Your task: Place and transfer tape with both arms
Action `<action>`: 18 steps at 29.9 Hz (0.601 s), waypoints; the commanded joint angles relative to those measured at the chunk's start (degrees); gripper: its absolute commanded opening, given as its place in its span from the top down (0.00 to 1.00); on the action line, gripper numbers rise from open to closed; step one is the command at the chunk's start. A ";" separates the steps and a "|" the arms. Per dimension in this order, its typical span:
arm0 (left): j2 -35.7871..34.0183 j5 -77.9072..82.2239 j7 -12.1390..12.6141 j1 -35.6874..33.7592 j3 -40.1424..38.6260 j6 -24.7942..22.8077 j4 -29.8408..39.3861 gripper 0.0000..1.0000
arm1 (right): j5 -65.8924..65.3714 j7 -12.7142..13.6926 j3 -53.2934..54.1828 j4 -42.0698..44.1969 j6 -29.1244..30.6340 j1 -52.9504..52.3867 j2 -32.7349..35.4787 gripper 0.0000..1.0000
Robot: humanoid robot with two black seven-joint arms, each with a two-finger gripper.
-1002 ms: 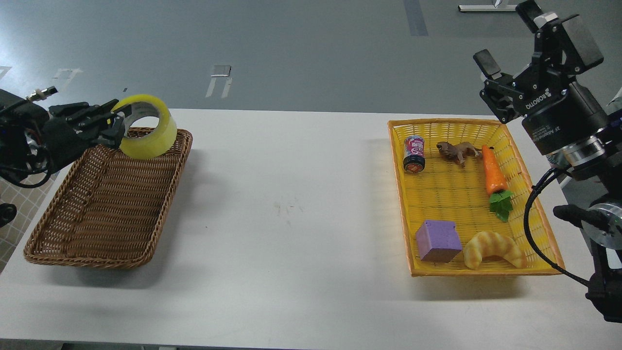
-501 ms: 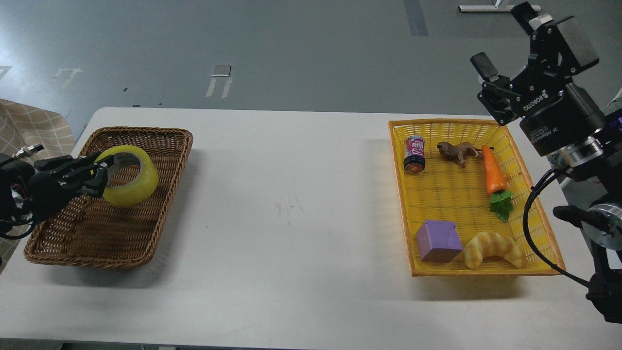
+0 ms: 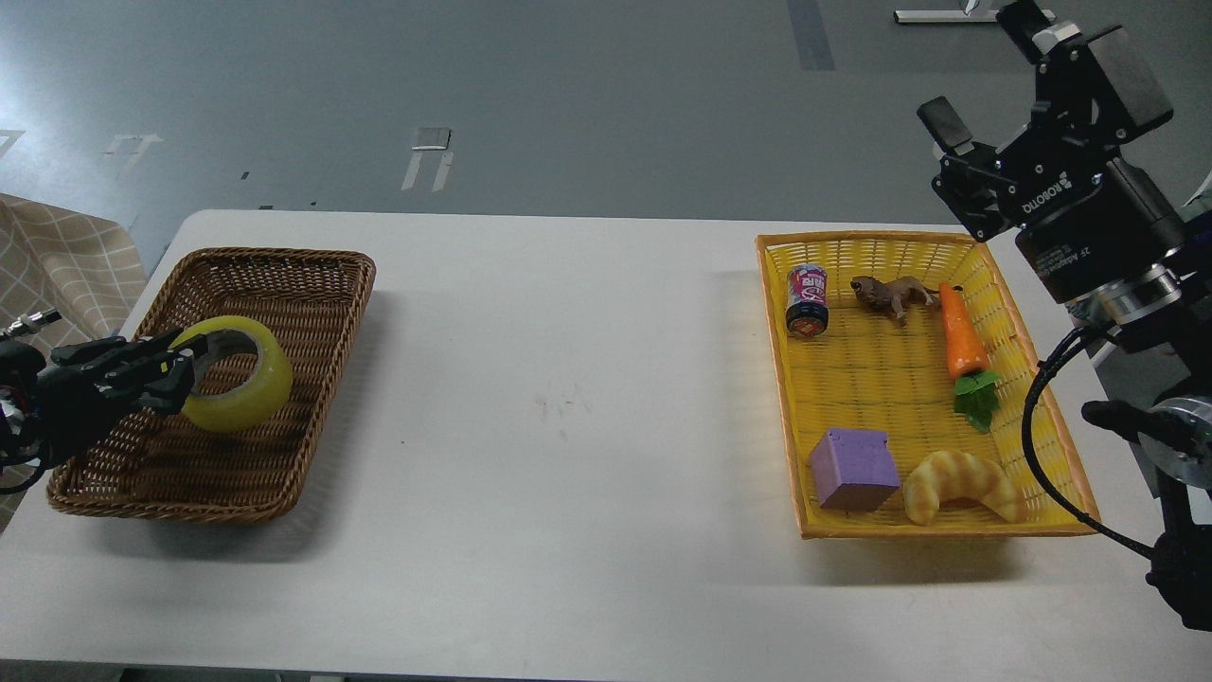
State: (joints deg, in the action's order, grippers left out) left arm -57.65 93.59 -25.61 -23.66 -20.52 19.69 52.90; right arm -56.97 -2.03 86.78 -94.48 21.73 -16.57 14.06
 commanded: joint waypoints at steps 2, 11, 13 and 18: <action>0.52 -1.31 -1.11 0.10 0.04 0.35 -0.78 0.54 | -0.07 0.36 0.06 -0.35 -0.10 0.22 0.00 0.00; 0.43 -1.75 -2.07 -0.16 -0.49 0.53 -0.95 0.36 | -0.07 0.45 0.23 -0.79 -0.11 0.40 0.09 0.00; 0.17 -3.93 -2.39 -0.42 -0.84 0.62 -0.78 0.18 | -0.07 0.45 0.23 -0.79 -0.11 0.40 0.09 0.00; 0.08 -14.38 -2.39 -3.58 -0.84 2.90 0.01 0.02 | -0.24 0.45 0.32 -0.61 -0.11 0.31 0.09 0.00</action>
State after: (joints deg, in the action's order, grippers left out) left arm -57.55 85.02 -27.97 -25.12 -21.38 21.41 52.46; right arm -57.11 -1.58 87.07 -95.28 21.62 -16.17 14.16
